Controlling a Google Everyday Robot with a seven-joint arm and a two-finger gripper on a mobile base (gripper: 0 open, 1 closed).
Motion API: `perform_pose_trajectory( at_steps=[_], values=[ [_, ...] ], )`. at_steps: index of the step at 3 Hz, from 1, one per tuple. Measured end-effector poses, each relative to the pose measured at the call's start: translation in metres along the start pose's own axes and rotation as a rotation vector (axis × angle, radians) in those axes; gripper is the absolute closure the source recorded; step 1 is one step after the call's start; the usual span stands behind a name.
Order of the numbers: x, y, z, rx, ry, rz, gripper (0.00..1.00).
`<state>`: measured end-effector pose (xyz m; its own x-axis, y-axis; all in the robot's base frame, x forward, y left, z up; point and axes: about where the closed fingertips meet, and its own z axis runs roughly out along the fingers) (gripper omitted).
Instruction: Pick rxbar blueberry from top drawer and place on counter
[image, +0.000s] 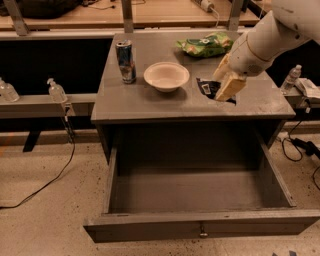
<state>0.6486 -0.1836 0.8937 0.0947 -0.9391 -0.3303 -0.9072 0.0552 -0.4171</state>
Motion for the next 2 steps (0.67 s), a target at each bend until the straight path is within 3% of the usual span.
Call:
perform_pose_trajectory(
  at_steps=[2],
  values=[
    [0.048,-0.036,-0.024,0.064,-0.055,0.294,1.00]
  ],
)
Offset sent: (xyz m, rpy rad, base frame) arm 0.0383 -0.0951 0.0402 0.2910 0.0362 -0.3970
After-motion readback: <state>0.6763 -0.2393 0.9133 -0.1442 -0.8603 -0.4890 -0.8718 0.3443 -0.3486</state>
